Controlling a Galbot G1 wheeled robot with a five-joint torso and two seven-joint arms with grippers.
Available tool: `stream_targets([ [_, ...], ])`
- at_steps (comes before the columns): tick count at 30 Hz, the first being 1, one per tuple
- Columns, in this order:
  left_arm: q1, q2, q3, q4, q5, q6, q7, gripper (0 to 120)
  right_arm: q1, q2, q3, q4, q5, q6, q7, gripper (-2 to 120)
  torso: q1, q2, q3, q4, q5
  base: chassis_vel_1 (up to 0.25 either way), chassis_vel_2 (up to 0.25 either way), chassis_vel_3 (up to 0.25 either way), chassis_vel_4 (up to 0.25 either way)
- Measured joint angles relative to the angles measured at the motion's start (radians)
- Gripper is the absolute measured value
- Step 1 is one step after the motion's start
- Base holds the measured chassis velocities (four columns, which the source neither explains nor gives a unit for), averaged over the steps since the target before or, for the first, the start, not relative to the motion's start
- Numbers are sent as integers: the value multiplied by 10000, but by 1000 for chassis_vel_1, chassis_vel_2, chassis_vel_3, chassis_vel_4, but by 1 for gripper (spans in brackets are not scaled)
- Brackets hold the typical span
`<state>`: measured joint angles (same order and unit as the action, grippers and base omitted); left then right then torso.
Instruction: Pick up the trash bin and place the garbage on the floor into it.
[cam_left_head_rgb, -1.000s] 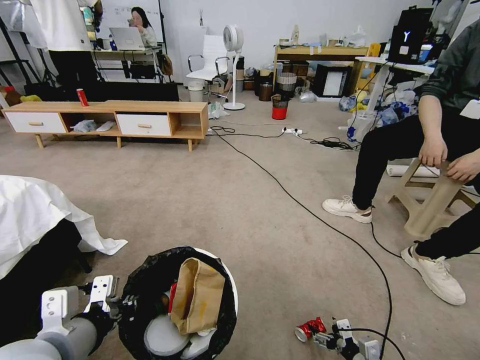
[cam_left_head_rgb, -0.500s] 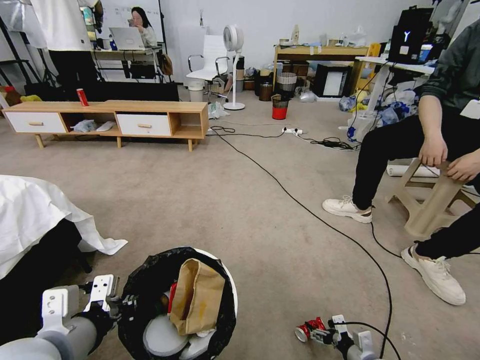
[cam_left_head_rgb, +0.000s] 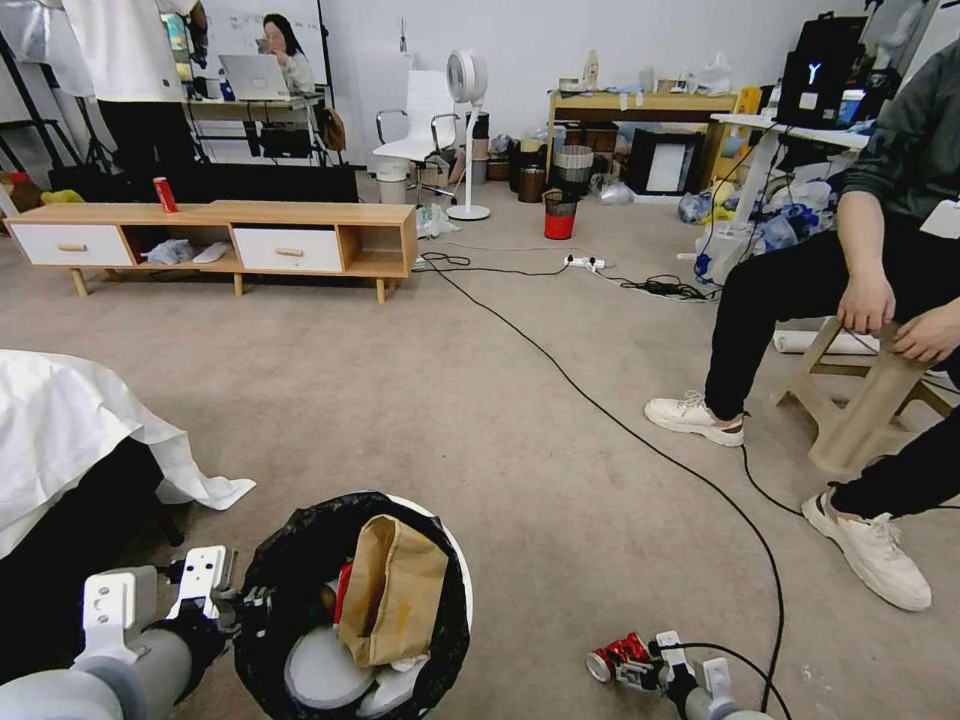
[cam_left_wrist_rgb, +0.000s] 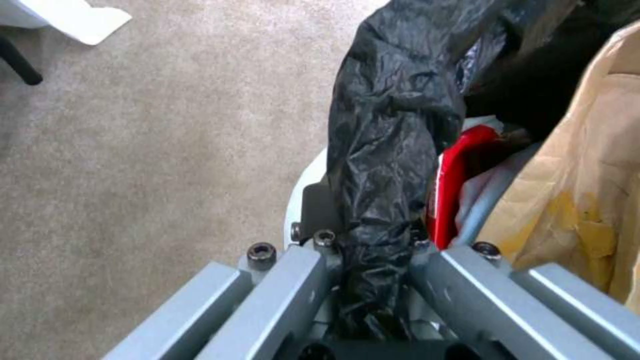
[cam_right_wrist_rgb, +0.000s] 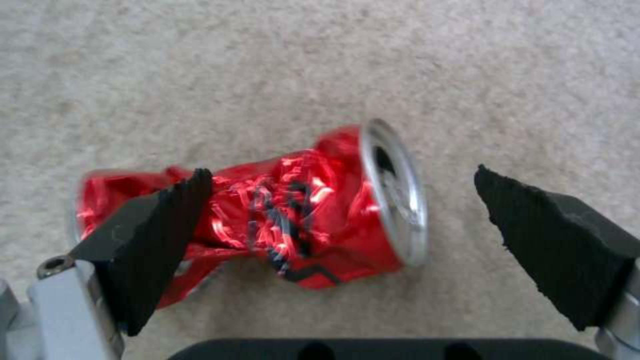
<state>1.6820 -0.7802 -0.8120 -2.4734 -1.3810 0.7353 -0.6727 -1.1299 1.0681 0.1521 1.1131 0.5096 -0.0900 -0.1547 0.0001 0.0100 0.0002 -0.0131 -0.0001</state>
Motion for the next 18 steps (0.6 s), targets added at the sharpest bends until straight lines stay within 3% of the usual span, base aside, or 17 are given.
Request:
stream_targets([
  [8, 1, 6, -16, -20, -14, 0, 1, 1, 153, 93, 83, -210, -2, 8, -9, 98, 0, 0, 1, -1, 3, 0, 0, 0, 0],
  [18, -62, 66, -76, -22, -64, 1, 6, 1, 92, 13, 192, -235, -1, -9, -35, 61, 0, 0, 1, -5, 0, 0, 0, 0, 0],
])
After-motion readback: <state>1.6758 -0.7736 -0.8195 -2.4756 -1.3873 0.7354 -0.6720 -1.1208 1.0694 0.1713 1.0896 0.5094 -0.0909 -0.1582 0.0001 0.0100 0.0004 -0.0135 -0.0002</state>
